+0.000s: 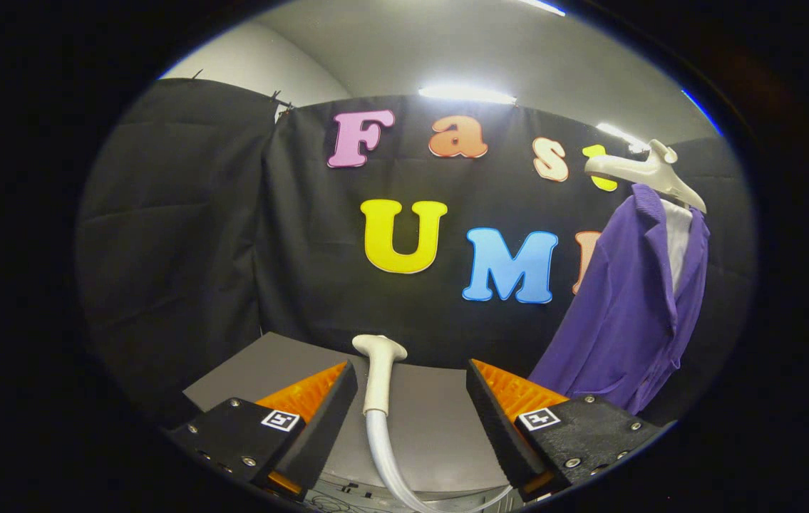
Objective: Iron the clothes twice with a garment steamer, once on the left side and once on the right side.
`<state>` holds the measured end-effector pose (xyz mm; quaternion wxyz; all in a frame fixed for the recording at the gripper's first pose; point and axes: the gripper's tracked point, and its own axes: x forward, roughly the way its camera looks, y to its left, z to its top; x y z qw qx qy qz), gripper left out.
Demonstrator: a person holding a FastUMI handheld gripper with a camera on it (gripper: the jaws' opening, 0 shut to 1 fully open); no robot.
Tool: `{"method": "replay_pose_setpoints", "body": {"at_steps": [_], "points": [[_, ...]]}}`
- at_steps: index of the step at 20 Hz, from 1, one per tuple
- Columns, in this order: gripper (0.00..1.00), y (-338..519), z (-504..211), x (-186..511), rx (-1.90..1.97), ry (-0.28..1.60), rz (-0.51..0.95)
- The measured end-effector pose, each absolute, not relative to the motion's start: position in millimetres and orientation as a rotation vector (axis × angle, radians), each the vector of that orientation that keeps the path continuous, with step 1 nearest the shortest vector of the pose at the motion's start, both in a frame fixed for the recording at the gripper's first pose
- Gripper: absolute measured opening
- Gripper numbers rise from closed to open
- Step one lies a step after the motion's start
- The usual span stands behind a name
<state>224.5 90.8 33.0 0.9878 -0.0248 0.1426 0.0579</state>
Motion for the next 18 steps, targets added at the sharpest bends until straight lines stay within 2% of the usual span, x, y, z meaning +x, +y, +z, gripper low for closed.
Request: {"method": "replay_pose_setpoints", "body": {"at_steps": [6,10,18], "points": [[0.95,106,-18,291,-0.017,0.498,0.056],[0.95,130,-46,328,0.107,0.622,0.084],[0.95,142,-121,354,0.195,0.833,0.089]]}}
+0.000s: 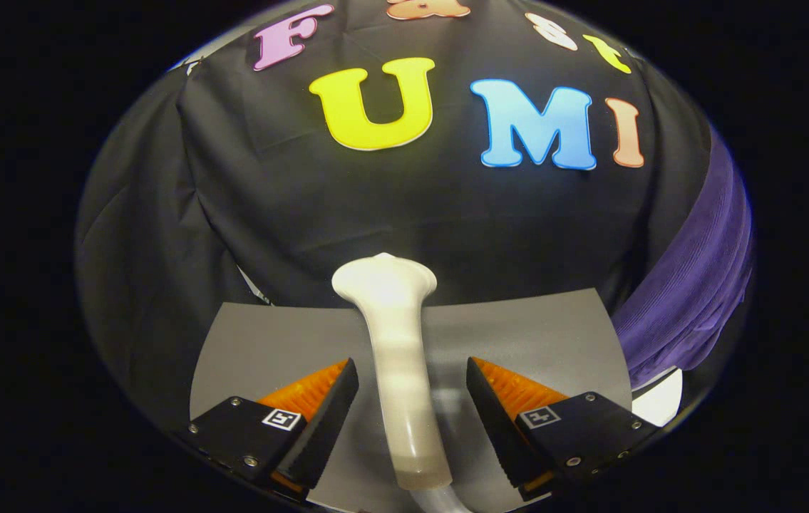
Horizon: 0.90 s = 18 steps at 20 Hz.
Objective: Iron the clothes twice with a garment steamer, once on the left side and once on the right side.
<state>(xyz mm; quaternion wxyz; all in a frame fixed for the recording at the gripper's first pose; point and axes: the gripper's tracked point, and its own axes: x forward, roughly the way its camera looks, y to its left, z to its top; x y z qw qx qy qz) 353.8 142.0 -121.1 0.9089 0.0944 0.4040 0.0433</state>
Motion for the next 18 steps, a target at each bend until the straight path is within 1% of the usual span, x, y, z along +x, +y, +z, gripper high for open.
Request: {"method": "replay_pose_setpoints", "body": {"at_steps": [3,6,8,11,12,13,18], "points": [[0.92,150,-131,349,0.279,0.866,0.103],[0.89,154,-140,349,0.256,0.89,0.117],[0.83,160,-145,349,0.251,0.894,0.135],[0.65,158,-147,349,0.232,0.889,0.123],[0.62,154,-147,349,0.239,0.886,0.11],[0.53,155,-147,348,0.256,0.888,0.11],[0.44,155,-145,349,0.269,0.823,0.094]]}}
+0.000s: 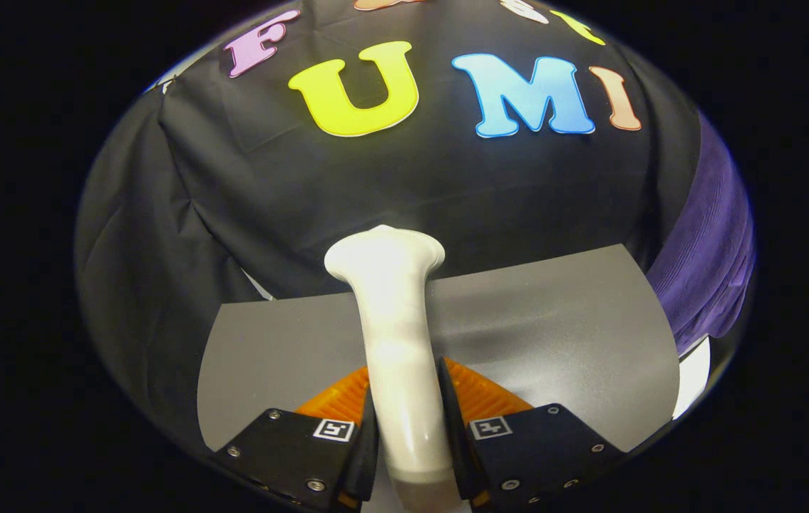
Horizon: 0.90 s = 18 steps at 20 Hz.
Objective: Iron the clothes twice with a garment steamer, once on the left side and once on the right side.
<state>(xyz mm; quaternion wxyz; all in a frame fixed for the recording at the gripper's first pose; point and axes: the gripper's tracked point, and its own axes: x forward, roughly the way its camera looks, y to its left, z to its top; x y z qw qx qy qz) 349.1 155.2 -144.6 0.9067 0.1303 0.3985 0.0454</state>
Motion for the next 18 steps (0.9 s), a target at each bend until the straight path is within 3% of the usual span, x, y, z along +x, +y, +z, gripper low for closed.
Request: {"method": "replay_pose_setpoints", "body": {"at_steps": [8,18], "points": [[0.39,149,-90,333,0.195,0.566,0.091],[0.39,55,21,255,0.158,0.199,0.036]]}}
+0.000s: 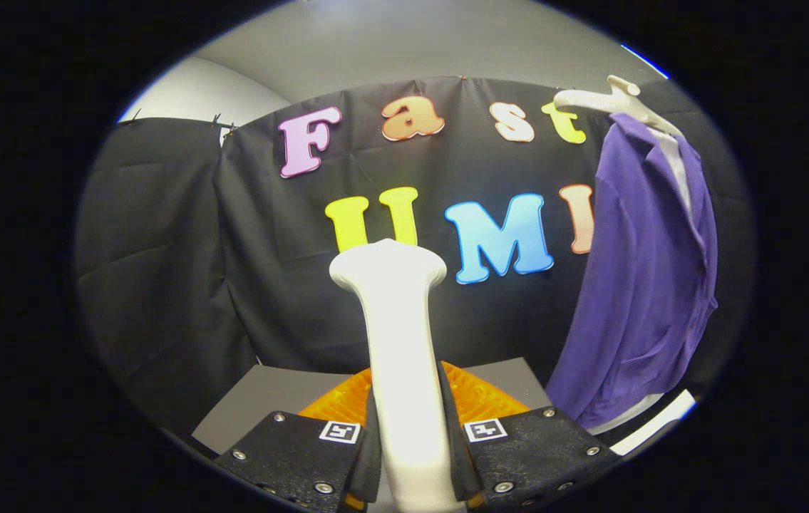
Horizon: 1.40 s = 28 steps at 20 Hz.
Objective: Iron the clothes twice with a garment steamer, once on the left side and once on the right side.
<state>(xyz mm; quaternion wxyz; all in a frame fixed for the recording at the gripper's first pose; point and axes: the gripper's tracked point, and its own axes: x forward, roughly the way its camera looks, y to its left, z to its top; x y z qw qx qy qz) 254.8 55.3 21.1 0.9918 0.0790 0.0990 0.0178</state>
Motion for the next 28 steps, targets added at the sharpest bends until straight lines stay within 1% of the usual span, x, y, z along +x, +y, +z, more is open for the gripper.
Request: {"method": "replay_pose_setpoints", "body": {"at_steps": [6,13,17,22,28], "points": [[0.39,-20,71,195,0.096,0.053,-0.019],[0.39,-83,105,165,0.066,-0.043,-0.068],[0.38,-119,116,160,0.068,-0.088,-0.094],[0.39,-166,128,167,0.026,-0.12,-0.166],[0.38,-214,116,180,-0.003,-0.133,-0.265]]}}
